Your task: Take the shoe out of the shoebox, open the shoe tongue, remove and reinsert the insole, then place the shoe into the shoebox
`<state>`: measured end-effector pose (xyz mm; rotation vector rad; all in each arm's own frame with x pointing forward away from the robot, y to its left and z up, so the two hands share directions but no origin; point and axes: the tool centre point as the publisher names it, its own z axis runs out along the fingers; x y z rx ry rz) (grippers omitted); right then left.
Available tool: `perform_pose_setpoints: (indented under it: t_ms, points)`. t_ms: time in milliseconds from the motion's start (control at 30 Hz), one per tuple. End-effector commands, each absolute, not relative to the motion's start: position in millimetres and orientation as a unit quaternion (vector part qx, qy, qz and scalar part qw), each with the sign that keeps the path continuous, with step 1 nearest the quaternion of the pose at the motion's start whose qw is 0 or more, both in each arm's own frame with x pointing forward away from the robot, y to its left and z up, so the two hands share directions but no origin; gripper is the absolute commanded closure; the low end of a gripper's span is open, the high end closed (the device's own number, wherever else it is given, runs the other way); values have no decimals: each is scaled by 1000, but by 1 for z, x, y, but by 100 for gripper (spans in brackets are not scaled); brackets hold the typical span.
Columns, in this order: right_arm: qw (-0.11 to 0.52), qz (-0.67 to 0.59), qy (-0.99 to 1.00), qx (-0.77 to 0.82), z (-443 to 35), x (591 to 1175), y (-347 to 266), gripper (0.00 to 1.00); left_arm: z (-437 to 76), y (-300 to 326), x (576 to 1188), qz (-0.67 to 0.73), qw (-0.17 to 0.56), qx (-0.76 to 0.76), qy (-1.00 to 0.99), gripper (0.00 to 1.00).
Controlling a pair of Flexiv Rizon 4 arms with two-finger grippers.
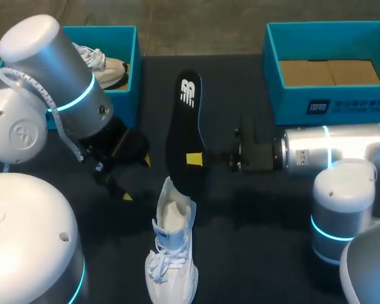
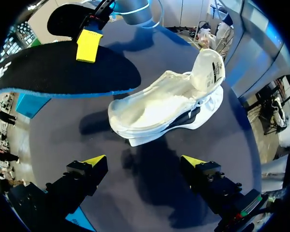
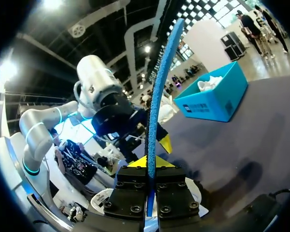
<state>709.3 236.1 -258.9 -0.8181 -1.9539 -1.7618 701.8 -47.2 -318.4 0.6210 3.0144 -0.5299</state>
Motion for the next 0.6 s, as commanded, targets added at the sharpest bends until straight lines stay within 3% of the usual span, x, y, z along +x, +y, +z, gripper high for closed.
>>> perform_pose_setpoints:
  t_ms: [33,600]
  points:
    - [189,-649,-678,-288,-267,705,240,100,-334,-45,704,-195,7,206,959,0]
    - [190,-671,-668,-258,-273,703,262,100,-352,-55,705,-219,-10,243,945,0]
